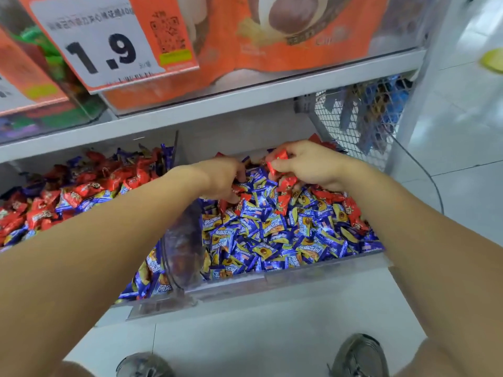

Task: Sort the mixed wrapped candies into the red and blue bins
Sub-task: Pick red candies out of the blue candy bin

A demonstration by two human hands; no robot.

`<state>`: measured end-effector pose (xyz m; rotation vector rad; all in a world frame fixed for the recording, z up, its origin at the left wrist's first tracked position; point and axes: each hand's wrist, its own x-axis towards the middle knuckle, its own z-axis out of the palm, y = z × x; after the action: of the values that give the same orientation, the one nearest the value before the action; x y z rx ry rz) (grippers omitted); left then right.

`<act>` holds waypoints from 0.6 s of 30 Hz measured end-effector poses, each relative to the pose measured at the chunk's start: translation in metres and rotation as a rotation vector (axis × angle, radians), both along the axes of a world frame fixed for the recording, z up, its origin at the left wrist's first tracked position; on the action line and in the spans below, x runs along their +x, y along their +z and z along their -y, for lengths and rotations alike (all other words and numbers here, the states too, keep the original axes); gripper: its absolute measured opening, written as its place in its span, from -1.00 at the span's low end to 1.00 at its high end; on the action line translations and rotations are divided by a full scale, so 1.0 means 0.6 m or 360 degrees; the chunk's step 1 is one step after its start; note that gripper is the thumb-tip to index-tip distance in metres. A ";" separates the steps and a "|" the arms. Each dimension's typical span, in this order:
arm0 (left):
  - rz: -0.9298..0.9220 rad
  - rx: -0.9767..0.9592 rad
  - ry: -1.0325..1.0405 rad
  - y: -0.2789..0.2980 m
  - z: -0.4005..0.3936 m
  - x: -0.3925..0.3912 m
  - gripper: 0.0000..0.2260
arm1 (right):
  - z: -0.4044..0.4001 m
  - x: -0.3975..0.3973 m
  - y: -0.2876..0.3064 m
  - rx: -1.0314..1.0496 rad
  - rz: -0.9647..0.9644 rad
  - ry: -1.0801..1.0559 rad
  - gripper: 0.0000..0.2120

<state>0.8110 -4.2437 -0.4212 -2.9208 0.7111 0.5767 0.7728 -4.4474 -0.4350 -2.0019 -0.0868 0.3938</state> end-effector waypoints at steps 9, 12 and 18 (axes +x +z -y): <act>-0.0041 0.0088 0.0009 0.009 -0.015 0.001 -0.50 | 0.020 -0.005 0.028 -0.0296 -0.0038 0.0067 -0.75; -0.0105 0.0158 -0.0035 0.008 -0.026 0.005 -0.39 | -0.002 -0.018 0.027 -0.0824 0.0017 0.0265 -0.55; -0.0069 0.0032 -0.0151 0.009 -0.028 0.005 -0.62 | -0.031 -0.031 0.000 -0.1134 0.0057 0.0425 -0.32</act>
<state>0.8139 -4.2270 -0.4159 -2.8460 0.8381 0.6351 0.7541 -4.4290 -0.4352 -2.7120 -0.2684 0.6211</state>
